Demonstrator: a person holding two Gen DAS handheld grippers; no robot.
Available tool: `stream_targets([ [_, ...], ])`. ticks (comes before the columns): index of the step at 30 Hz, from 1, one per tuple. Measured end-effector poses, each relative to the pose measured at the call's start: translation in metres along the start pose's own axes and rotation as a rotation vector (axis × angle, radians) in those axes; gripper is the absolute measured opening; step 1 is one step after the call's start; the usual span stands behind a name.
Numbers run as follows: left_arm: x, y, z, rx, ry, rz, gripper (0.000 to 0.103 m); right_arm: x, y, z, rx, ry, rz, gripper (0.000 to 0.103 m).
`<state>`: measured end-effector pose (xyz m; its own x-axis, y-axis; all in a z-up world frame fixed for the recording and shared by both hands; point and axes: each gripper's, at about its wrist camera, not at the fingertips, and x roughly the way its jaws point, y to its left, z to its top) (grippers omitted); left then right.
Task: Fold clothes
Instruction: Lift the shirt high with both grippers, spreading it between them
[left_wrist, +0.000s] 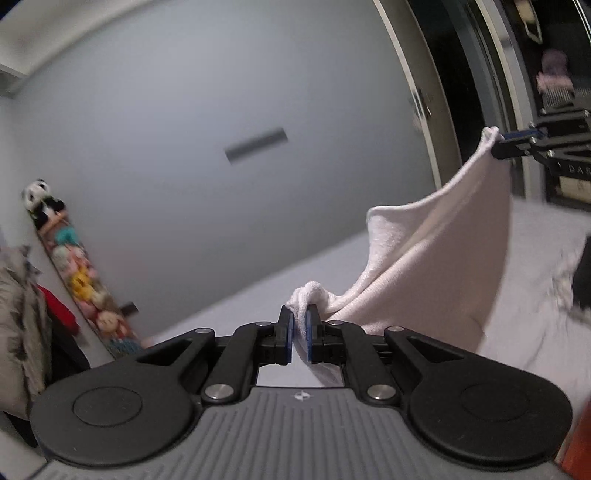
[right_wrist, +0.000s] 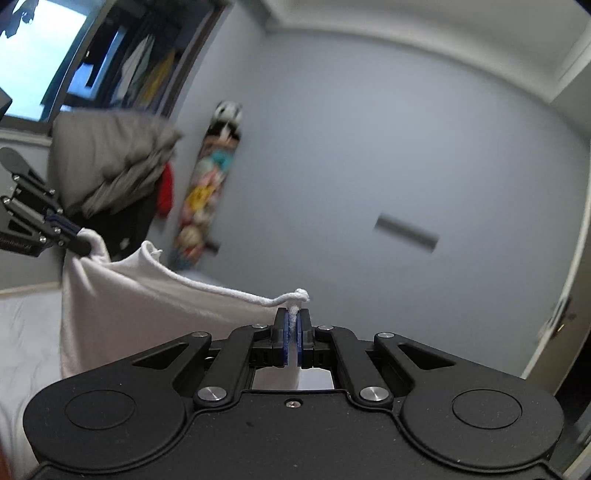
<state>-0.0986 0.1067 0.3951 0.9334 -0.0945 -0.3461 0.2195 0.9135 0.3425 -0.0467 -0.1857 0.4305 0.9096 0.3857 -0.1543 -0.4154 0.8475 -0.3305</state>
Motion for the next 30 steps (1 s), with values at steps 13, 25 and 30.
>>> stream_targets([
  [13, -0.037, -0.012, 0.034, -0.006, -0.112, 0.042, 0.006, -0.047, -0.023, 0.068, 0.018, -0.149, -0.161, 0.002],
  [25, 0.134, -0.027, -0.060, -0.070, 0.165, -0.036, 0.006, 0.066, -0.012, -0.042, 0.045, 0.167, -0.098, 0.002],
  [30, 0.202, -0.009, -0.088, -0.106, 0.226, -0.056, 0.006, 0.152, -0.013, -0.103, 0.083, 0.299, -0.080, 0.002],
])
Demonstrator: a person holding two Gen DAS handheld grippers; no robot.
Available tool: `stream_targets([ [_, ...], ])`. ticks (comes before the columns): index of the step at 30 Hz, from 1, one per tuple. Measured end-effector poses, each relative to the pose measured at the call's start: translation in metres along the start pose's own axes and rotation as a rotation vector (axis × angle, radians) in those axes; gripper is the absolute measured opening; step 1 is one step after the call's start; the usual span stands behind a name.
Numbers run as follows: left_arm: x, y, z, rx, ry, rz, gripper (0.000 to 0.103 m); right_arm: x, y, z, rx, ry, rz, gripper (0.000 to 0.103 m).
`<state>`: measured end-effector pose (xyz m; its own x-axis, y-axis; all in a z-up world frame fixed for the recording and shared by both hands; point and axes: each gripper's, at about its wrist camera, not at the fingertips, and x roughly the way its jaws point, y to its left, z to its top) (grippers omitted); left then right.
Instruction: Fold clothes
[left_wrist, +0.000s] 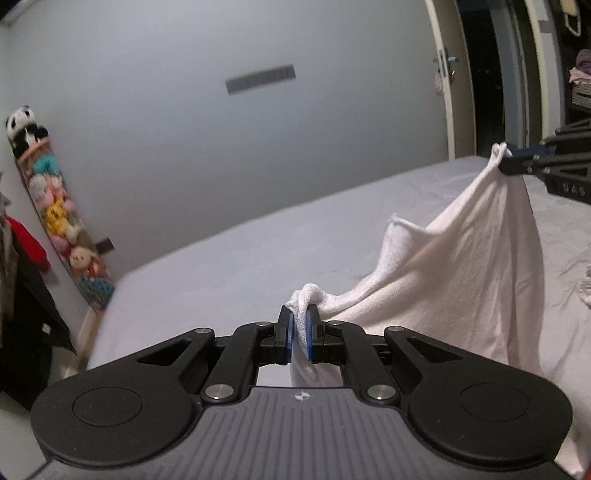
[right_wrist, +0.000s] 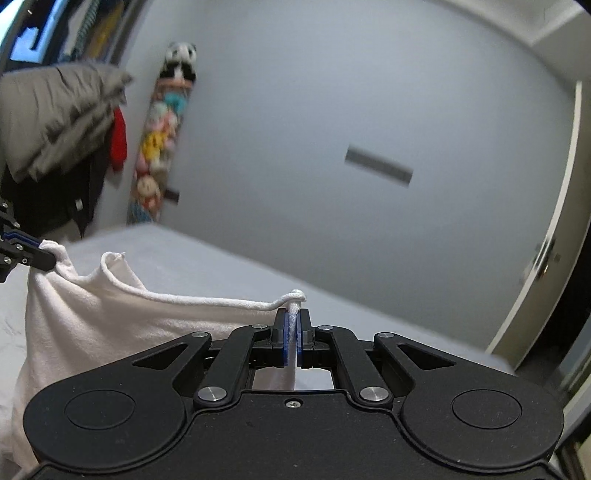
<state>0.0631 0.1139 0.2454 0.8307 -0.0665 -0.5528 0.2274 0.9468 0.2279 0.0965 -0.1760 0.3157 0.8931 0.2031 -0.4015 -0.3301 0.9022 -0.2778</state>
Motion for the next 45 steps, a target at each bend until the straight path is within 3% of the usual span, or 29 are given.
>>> stream_targets([
  [5, 0.069, 0.006, -0.013, -0.036, 0.058, 0.003, 0.007, 0.088, 0.005, -0.024, 0.012, 0.079, 0.025, 0.002],
  [10, 0.131, 0.011, -0.039, -0.088, 0.132, -0.021, 0.017, 0.167, 0.010, -0.060, 0.057, 0.166, 0.059, 0.003],
  [11, 0.146, 0.013, -0.046, -0.094, 0.157, -0.020, 0.022, 0.180, 0.010, -0.068, 0.065, 0.182, 0.068, 0.007],
  [14, 0.156, 0.012, -0.059, -0.098, 0.197, -0.009, 0.025, 0.210, 0.013, -0.084, 0.072, 0.221, 0.065, 0.033],
  [18, 0.161, 0.022, -0.078, -0.106, 0.234, -0.001, 0.025, 0.234, 0.011, -0.107, 0.086, 0.283, 0.079, 0.034],
  [24, 0.158, 0.043, -0.107, -0.175, 0.277, -0.011, 0.026, 0.226, 0.008, -0.134, 0.194, 0.424, 0.205, 0.035],
  [27, 0.137, 0.057, -0.125, -0.182, 0.326, -0.045, 0.026, 0.209, 0.017, -0.135, 0.237, 0.483, 0.265, 0.045],
  [30, 0.123, 0.057, -0.133, -0.153, 0.361, -0.083, 0.027, 0.184, 0.024, -0.140, 0.238, 0.539, 0.301, 0.046],
  [33, 0.094, 0.054, -0.148, -0.105, 0.427, -0.161, 0.036, 0.168, 0.033, -0.144, 0.213, 0.602, 0.314, 0.046],
  [38, 0.067, 0.046, -0.166, -0.068, 0.527, -0.244, 0.040, 0.152, 0.038, -0.154, 0.198, 0.714, 0.321, 0.046],
  [45, 0.045, 0.017, -0.199, -0.034, 0.623, -0.296, 0.042, 0.130, 0.042, -0.186, 0.194, 0.851, 0.315, 0.046],
])
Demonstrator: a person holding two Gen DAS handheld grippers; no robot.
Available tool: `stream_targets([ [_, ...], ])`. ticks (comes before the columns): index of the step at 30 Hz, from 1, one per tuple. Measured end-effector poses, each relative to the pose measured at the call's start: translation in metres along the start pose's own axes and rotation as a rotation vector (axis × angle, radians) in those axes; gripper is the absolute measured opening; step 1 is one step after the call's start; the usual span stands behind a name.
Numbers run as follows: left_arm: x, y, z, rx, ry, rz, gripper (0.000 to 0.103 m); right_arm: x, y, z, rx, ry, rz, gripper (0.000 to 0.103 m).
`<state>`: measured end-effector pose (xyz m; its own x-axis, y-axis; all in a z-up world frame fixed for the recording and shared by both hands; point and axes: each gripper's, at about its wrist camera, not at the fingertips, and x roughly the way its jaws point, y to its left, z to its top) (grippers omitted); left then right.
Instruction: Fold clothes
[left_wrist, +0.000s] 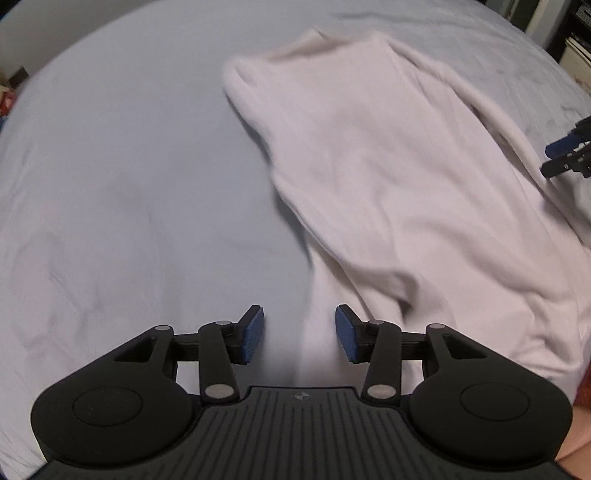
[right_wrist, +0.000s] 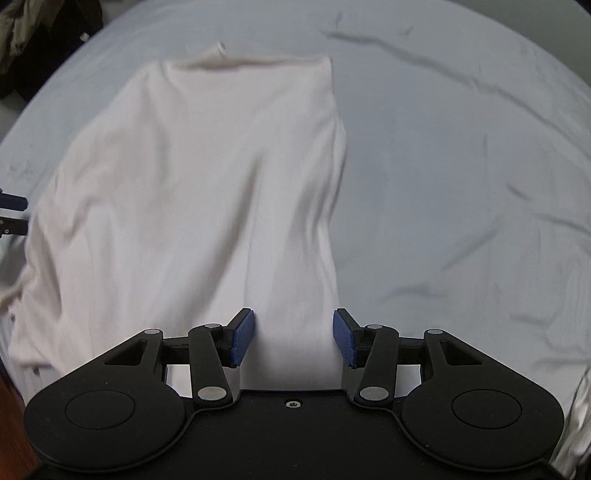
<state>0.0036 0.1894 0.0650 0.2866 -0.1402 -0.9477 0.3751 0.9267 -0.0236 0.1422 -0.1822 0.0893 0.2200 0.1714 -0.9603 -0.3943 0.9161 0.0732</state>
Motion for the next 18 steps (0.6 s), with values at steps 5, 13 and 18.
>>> stream_targets([
  [5, 0.004, -0.010, -0.015, -0.010, 0.021, -0.020, 0.017, 0.009, -0.003, -0.018, 0.039, 0.043, 0.030, 0.039],
  [13, -0.028, 0.012, -0.019, -0.058, -0.037, 0.097, 0.002, -0.012, -0.015, -0.027, 0.038, -0.009, -0.082, 0.005],
  [18, -0.051, 0.058, -0.016, -0.149, -0.045, 0.236, 0.002, -0.032, -0.051, -0.025, 0.092, -0.032, -0.213, 0.005],
])
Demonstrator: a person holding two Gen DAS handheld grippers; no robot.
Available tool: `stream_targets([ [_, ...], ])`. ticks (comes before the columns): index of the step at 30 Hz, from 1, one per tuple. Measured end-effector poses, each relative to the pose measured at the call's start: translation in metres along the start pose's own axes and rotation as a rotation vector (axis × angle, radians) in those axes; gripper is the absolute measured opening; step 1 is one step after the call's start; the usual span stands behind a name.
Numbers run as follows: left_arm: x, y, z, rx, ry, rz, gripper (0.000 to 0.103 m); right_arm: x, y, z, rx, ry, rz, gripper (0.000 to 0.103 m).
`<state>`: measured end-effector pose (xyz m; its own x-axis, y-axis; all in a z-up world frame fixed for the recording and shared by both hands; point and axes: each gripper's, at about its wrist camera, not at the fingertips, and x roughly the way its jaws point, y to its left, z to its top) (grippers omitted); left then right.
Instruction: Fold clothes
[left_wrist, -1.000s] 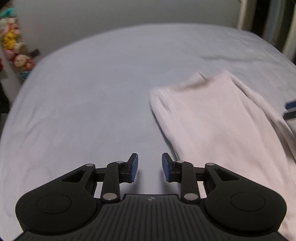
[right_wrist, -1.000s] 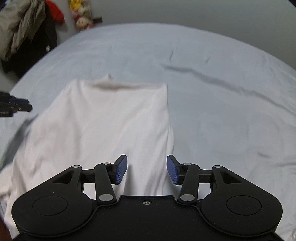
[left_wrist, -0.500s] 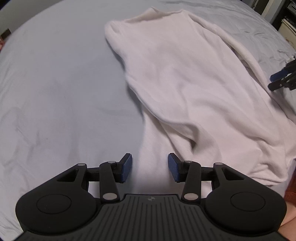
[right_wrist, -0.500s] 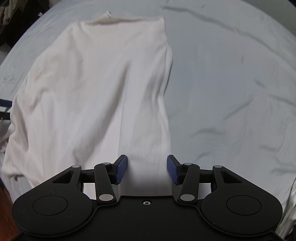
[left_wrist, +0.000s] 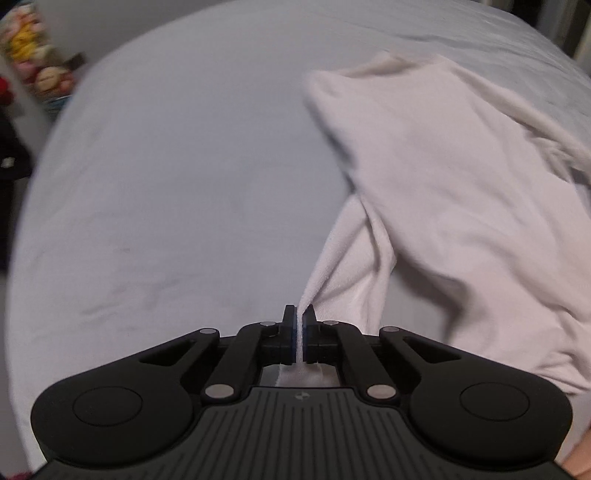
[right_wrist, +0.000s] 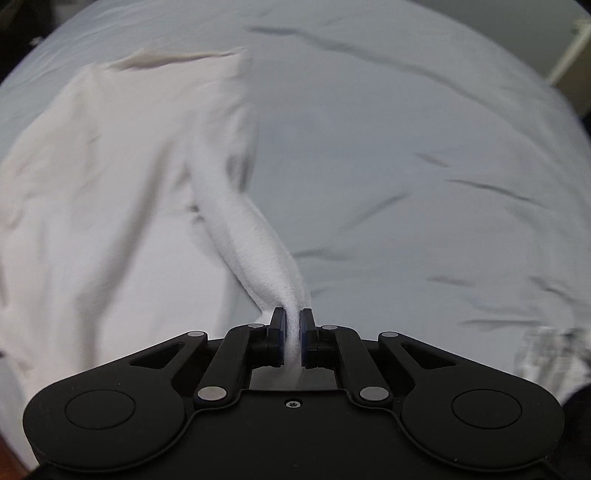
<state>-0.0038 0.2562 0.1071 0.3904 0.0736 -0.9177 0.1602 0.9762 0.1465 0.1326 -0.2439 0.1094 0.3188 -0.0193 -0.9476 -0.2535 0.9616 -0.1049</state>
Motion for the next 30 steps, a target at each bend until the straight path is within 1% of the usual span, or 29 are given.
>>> stream_targets([
  [3, -0.005, 0.035, 0.005, -0.073, -0.007, 0.091, 0.002, -0.003, -0.041, 0.005, 0.089, -0.010, -0.087, 0.005],
  [5, -0.007, 0.053, 0.010, -0.110, -0.016, 0.152, 0.002, -0.004, -0.054, 0.007, 0.123, -0.018, -0.104, 0.005],
  [8, -0.009, 0.073, 0.019, -0.161, -0.032, 0.225, 0.002, -0.003, -0.076, 0.014, 0.172, -0.034, -0.163, 0.005],
  [9, -0.009, 0.076, 0.020, -0.166, -0.034, 0.232, 0.002, -0.003, -0.082, 0.018, 0.178, -0.043, -0.181, 0.005],
  [12, -0.014, 0.104, 0.026, -0.225, -0.049, 0.310, 0.002, -0.004, -0.091, 0.028, 0.192, -0.064, -0.215, 0.005],
  [14, -0.011, 0.120, 0.032, -0.265, -0.046, 0.366, 0.002, -0.003, -0.095, 0.037, 0.193, -0.076, -0.237, 0.005],
  [17, -0.007, 0.132, 0.036, -0.282, -0.044, 0.392, 0.002, 0.002, -0.096, 0.046, 0.186, -0.087, -0.250, 0.005],
  [19, -0.002, 0.134, 0.037, -0.280, -0.039, 0.393, 0.007, 0.008, -0.095, 0.056, 0.162, -0.076, -0.254, 0.006],
  [20, 0.005, 0.132, 0.040, -0.275, -0.027, 0.385, 0.012, 0.013, -0.094, 0.060, 0.156, -0.066, -0.249, 0.008],
  [21, 0.016, 0.126, 0.045, -0.271, -0.021, 0.385, 0.017, 0.015, -0.095, 0.062, 0.153, -0.061, -0.246, 0.013],
  [22, 0.020, 0.124, 0.047, -0.267, -0.015, 0.390, 0.020, 0.018, -0.094, 0.064, 0.146, -0.050, -0.243, 0.017],
  [23, 0.020, 0.125, 0.047, -0.266, -0.014, 0.391, 0.022, 0.021, -0.093, 0.066, 0.139, -0.039, -0.239, 0.026],
  [24, 0.018, 0.125, 0.048, -0.269, -0.024, 0.387, 0.023, 0.022, -0.092, 0.068, 0.128, -0.034, -0.239, 0.030],
  [27, 0.012, 0.113, 0.055, -0.247, -0.085, 0.359, 0.026, 0.012, -0.092, 0.067, 0.101, -0.050, -0.231, 0.031],
  [28, 0.002, 0.101, 0.054, -0.196, -0.129, 0.332, 0.026, 0.007, -0.091, 0.067, 0.092, -0.055, -0.214, 0.031],
  [29, -0.003, 0.096, 0.054, -0.165, -0.147, 0.322, 0.026, 0.003, -0.089, 0.066, 0.073, -0.059, -0.197, 0.032],
  [30, -0.009, 0.088, 0.054, -0.126, -0.168, 0.313, 0.027, -0.005, -0.083, 0.065, 0.025, -0.066, -0.170, 0.032],
])
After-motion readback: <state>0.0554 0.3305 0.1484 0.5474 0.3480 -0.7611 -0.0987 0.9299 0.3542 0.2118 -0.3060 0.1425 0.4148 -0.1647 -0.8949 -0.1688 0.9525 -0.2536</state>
